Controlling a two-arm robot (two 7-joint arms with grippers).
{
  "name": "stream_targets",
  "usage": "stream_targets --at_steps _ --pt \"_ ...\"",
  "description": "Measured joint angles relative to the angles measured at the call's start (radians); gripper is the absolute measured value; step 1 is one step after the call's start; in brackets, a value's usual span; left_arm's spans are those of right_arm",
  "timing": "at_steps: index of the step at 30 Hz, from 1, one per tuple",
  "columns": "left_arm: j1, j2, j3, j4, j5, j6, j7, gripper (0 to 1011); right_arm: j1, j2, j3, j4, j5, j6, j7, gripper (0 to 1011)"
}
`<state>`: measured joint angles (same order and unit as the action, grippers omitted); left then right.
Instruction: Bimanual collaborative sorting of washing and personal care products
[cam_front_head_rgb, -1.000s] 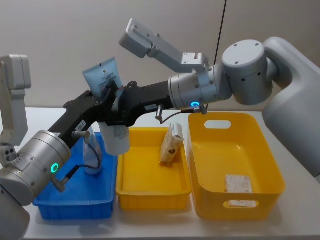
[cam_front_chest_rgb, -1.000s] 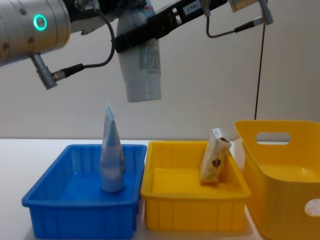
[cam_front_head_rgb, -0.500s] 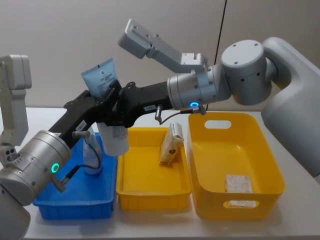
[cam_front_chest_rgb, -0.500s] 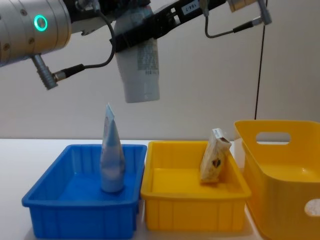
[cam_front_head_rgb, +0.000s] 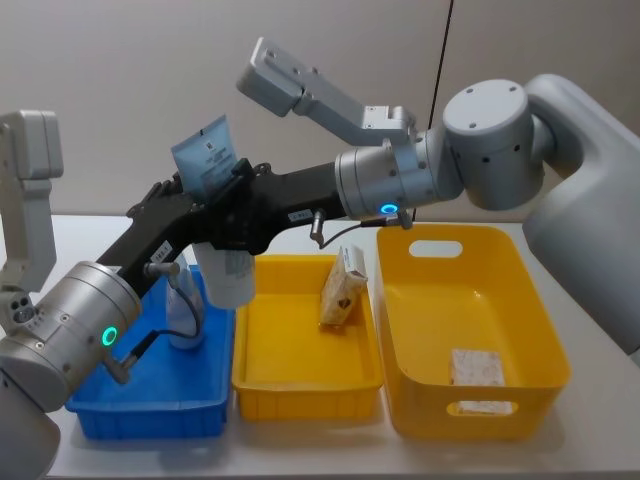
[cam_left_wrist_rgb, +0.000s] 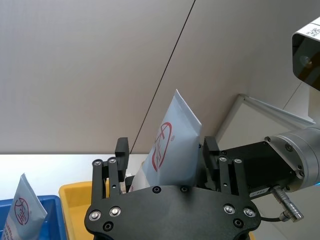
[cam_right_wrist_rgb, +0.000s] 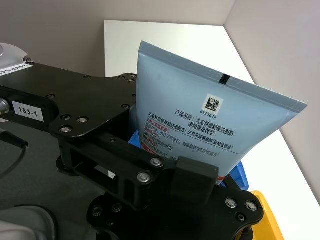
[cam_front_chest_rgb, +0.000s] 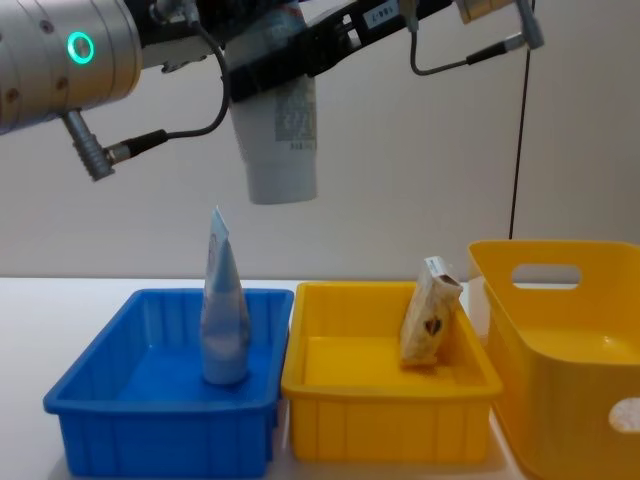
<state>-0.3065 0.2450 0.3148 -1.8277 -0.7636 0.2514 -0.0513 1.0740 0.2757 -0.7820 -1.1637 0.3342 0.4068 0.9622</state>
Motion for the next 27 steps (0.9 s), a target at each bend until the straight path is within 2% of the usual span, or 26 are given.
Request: stream_targets --at_steps 6,13,27 --pt "0.0 0.0 -0.001 0.0 0.0 0.0 0.0 1000 -0.005 0.014 0.0 -0.017 -0.002 0.005 -0.013 267" --pt "0.0 0.0 -0.001 0.0 0.0 -0.001 0.0 1001 -0.027 0.051 0.01 -0.065 -0.009 0.031 -0.056 257" --pt "0.0 0.0 -0.001 -0.001 0.0 -0.001 0.0 1001 -0.089 0.137 0.059 -0.172 -0.023 0.124 -0.198 251"
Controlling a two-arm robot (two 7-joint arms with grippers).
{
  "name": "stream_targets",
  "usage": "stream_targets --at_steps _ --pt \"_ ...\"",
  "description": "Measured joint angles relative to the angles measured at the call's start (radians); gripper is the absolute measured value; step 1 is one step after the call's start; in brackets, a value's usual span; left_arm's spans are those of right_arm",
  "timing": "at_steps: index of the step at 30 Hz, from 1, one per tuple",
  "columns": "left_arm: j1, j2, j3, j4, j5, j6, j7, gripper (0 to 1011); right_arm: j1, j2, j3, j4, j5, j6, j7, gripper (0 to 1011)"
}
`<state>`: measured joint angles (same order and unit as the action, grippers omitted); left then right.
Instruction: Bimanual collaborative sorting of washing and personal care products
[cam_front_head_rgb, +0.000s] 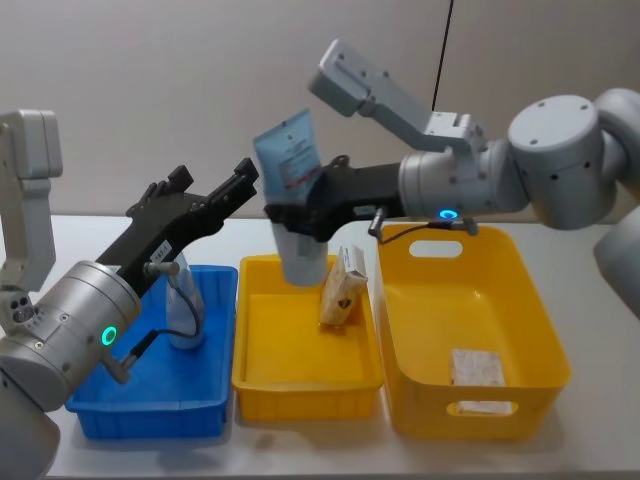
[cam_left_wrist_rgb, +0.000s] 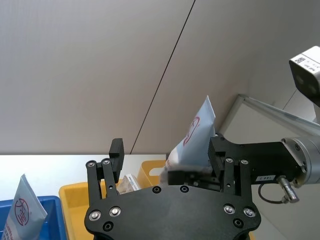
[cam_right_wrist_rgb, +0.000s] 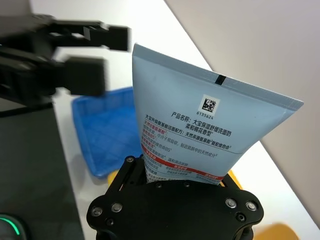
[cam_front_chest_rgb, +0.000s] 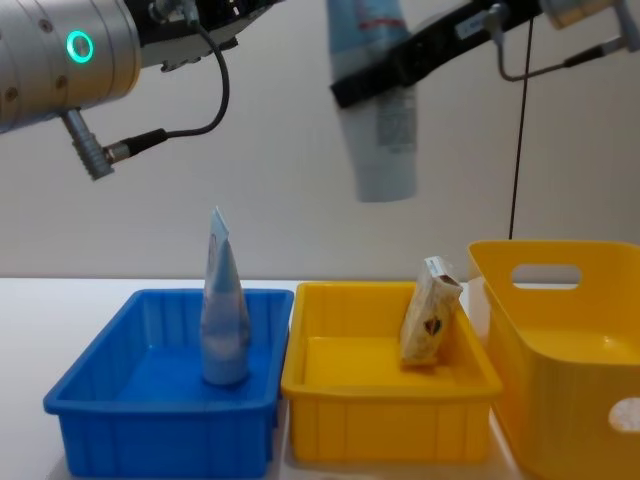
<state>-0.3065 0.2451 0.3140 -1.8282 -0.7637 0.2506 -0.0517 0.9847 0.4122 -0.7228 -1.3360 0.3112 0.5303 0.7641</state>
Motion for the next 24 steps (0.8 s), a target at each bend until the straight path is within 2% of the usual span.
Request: stream_targets --at_steps 4,6,17,24 --pt "0.0 0.0 0.0 0.0 0.0 0.0 0.0 1001 -0.01 0.014 0.012 -0.016 -0.002 0.02 -0.029 248" --pt "0.0 0.0 0.0 0.0 0.0 0.0 0.0 1001 -0.021 0.029 0.024 -0.031 -0.007 0.046 -0.062 248" --pt "0.0 0.0 0.0 0.0 0.0 0.0 0.0 1001 -0.045 0.076 0.063 -0.063 -0.02 0.139 -0.14 246" --pt "0.0 0.0 0.0 0.0 0.0 0.0 0.0 1002 -0.056 0.112 0.089 -0.065 -0.032 0.228 -0.182 234"
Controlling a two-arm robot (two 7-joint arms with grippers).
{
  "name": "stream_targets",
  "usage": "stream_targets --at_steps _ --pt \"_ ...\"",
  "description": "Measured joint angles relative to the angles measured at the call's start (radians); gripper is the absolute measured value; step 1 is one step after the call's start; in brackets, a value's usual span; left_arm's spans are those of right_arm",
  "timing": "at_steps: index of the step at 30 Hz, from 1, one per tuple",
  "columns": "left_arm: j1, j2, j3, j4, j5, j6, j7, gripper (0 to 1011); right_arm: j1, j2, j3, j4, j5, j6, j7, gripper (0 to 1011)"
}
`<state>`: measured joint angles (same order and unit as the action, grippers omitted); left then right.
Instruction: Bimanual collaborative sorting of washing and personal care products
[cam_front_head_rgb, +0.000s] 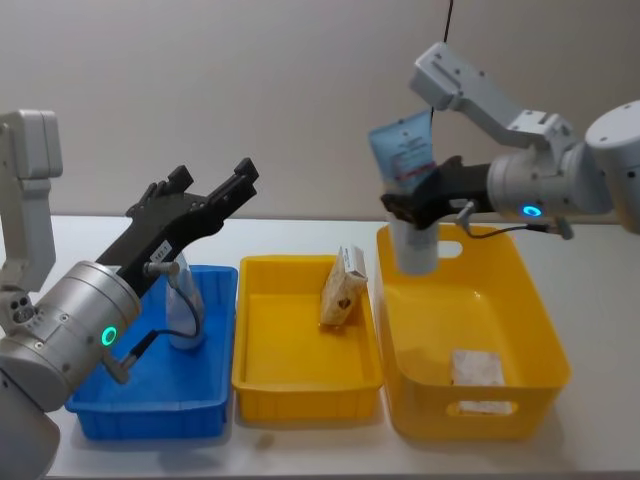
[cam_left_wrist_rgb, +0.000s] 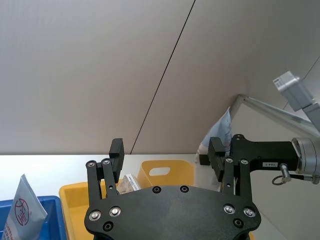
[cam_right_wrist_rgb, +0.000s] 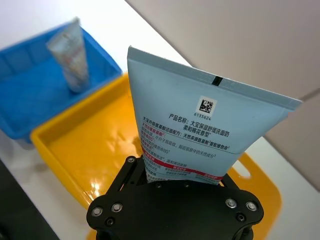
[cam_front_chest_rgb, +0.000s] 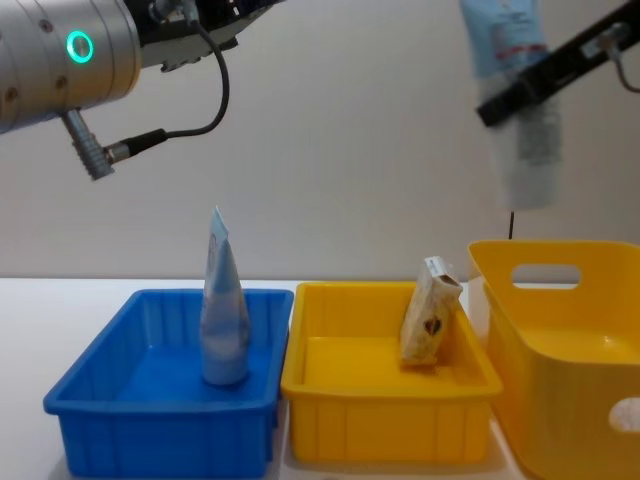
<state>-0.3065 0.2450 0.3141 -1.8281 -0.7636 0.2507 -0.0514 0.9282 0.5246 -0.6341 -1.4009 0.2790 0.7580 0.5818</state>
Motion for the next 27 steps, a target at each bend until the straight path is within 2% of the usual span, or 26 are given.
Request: stream_targets --at_steps 8,15,18,21,27 --pt "0.0 0.0 0.0 0.0 0.0 0.0 0.0 1001 -0.002 0.033 0.016 0.032 -0.016 0.093 -0.029 226" --pt "0.0 0.0 0.0 0.0 0.0 0.0 0.0 1001 0.005 0.05 0.019 0.082 -0.029 0.15 -0.041 217" --pt "0.0 0.0 0.0 0.0 0.0 0.0 0.0 1001 0.017 0.055 0.017 0.124 -0.039 0.174 -0.044 216" --pt "0.0 0.0 0.0 0.0 0.0 0.0 0.0 1001 0.043 0.056 0.005 0.198 -0.056 0.192 -0.044 217" --pt "0.0 0.0 0.0 0.0 0.0 0.0 0.0 1001 0.089 0.049 -0.017 0.308 -0.081 0.192 -0.035 217"
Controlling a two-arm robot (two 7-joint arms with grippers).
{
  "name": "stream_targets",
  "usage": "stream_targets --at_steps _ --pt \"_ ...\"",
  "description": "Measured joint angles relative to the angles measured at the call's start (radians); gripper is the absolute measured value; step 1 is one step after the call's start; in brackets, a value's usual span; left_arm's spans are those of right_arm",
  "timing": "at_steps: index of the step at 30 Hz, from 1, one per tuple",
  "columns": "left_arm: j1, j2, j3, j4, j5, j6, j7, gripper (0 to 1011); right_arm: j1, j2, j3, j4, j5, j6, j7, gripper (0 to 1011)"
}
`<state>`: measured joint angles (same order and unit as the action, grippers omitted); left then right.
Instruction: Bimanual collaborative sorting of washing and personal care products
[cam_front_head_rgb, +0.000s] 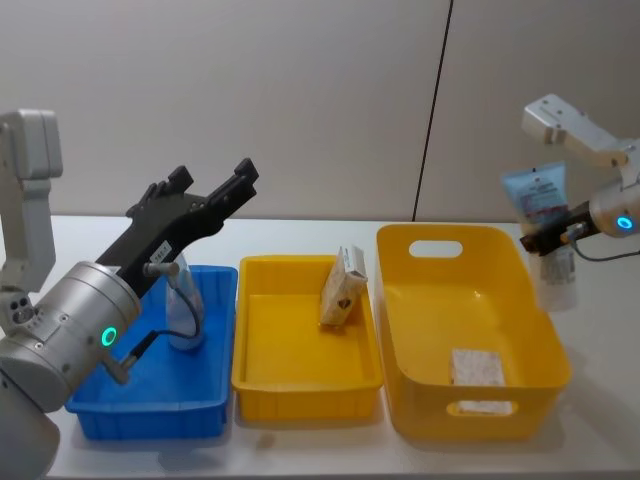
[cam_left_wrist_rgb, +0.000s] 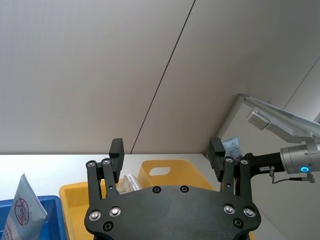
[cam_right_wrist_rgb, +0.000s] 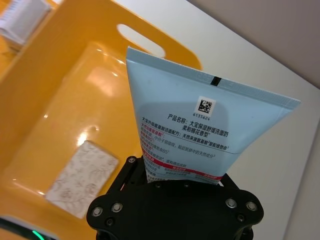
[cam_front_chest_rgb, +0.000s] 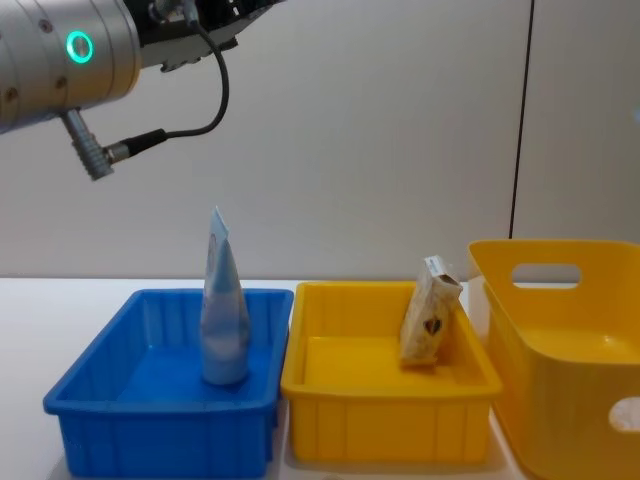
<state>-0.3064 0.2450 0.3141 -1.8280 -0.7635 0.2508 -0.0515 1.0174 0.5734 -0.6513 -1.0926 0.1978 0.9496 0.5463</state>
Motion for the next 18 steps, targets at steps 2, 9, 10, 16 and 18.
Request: stream_targets --at_steps 2,9,10,16,18 --pt "0.0 0.0 0.0 0.0 0.0 0.0 0.0 1001 0.015 -0.004 -0.007 0.032 -0.008 -0.008 0.005 217" --pt "0.0 0.0 0.0 0.0 0.0 0.0 0.0 1001 0.055 -0.019 -0.016 0.092 -0.028 -0.062 0.017 217" --pt "0.0 0.0 0.0 0.0 0.0 0.0 0.0 1001 0.055 -0.019 -0.016 0.092 -0.028 -0.062 0.017 217" --pt "0.0 0.0 0.0 0.0 0.0 0.0 0.0 1002 0.084 -0.035 -0.02 0.11 -0.036 -0.112 0.032 217" --pt "0.0 0.0 0.0 0.0 0.0 0.0 0.0 1001 0.094 -0.044 -0.02 0.114 -0.037 -0.127 0.038 217"
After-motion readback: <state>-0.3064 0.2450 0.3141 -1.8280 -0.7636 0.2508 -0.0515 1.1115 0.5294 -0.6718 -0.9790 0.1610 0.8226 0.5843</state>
